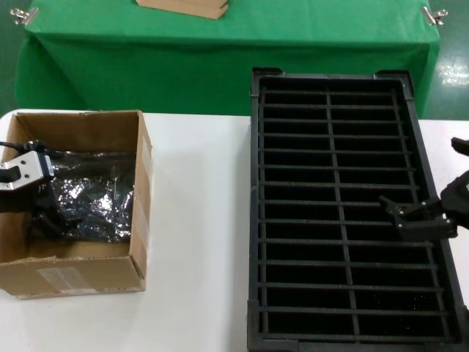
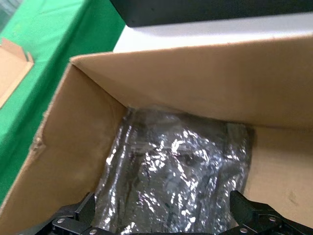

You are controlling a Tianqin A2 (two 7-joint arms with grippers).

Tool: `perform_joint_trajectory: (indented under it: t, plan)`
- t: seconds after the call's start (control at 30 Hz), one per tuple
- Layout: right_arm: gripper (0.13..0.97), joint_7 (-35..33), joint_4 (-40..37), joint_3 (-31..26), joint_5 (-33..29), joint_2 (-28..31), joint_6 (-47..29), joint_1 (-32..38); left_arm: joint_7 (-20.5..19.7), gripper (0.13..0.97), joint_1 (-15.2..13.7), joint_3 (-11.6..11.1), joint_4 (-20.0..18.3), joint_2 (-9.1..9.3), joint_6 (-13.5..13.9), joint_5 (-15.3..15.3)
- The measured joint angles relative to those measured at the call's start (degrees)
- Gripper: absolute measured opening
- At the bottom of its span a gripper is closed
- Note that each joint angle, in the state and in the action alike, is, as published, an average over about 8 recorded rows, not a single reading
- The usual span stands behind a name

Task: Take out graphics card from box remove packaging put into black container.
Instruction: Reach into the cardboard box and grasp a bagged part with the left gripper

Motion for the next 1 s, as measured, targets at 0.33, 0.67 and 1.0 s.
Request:
perform_joint_trajectory:
  t: [0.33,0.67,1.0]
  plan:
    - [0.966,0.0,0.0,0.0,0.0,0.0,0.0,0.0,2.0,0.966,-1.2,1.4,2.4,1.28,-3.9,2.2]
    - [0.966,0.0,0.0,0.0,0.0,0.0,0.0,0.0,2.6,0.966,-0.9,2.4,2.6,2.05,-7.6,3.8]
    - [0.966,0.0,0.0,0.0,0.0,0.0,0.0,0.0,3.1,0.966,-0.6,2.5,2.7,2.74,-10.5,4.3]
